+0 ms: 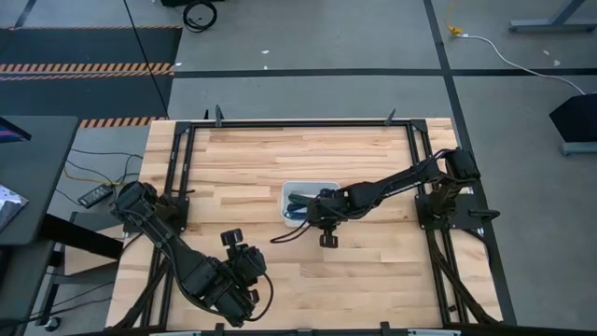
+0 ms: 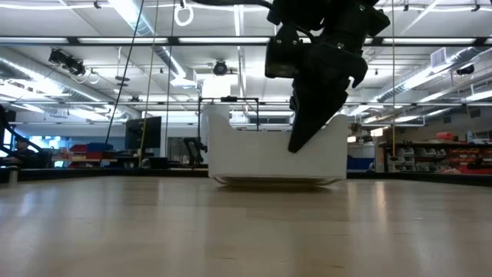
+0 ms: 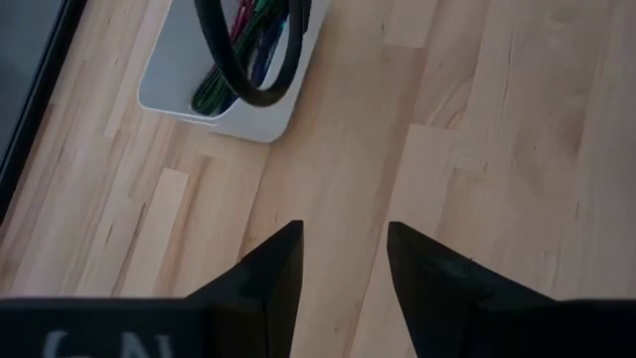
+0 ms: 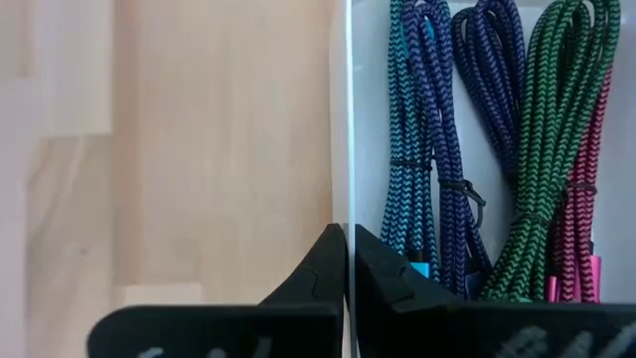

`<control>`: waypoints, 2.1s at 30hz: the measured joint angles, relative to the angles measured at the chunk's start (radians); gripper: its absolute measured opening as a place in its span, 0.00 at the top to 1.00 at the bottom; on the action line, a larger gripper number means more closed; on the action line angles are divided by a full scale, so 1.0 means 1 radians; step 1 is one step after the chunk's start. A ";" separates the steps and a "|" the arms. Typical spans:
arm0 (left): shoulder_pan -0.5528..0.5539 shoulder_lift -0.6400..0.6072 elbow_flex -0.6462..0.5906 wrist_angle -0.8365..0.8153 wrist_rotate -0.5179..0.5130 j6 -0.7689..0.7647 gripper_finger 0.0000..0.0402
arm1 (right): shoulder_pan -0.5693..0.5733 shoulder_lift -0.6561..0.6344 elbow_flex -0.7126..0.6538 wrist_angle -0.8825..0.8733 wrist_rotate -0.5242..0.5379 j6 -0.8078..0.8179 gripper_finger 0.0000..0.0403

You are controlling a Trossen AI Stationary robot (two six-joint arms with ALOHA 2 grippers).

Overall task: Pick and place USB-C Cables
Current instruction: Move the bin to the middle of of table, then return to Home Position

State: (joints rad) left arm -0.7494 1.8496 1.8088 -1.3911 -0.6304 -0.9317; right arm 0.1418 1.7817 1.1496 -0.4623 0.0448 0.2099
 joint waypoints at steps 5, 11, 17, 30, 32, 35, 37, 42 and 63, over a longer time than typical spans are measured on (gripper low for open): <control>-0.007 0.000 0.000 0.001 -0.002 -0.005 0.61 | -0.011 0.000 -0.009 -0.013 0.012 0.024 0.99; -0.008 0.000 0.000 0.001 -0.002 -0.001 0.61 | -0.020 0.000 -0.020 0.006 0.011 -0.002 0.98; -0.008 0.000 0.000 0.002 -0.002 0.000 0.61 | -0.020 0.001 -0.020 0.019 0.010 -0.079 0.98; -0.008 0.001 0.000 0.023 0.000 -0.001 0.61 | -0.031 0.075 -0.015 0.086 -0.019 -0.074 0.98; -0.008 0.001 0.000 0.024 0.002 -0.001 0.61 | -0.037 0.076 -0.017 0.092 -0.024 -0.065 0.98; -0.012 0.001 0.000 0.031 0.006 -0.001 0.61 | -0.040 0.066 -0.018 0.101 -0.027 -0.060 0.98; -0.013 0.001 0.000 0.033 0.008 -0.001 0.61 | -0.041 0.065 -0.019 0.100 -0.028 -0.061 0.98; -0.019 0.001 0.000 0.037 0.014 -0.008 0.61 | -0.041 0.065 -0.019 0.101 -0.035 -0.054 0.98; -0.012 0.001 0.000 -0.007 0.029 0.000 0.61 | -0.024 0.021 0.003 0.061 -0.040 -0.045 0.67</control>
State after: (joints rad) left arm -0.7615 1.8503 1.8084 -1.3977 -0.6012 -0.9318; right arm 0.1177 1.8028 1.1525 -0.4017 0.0044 0.1650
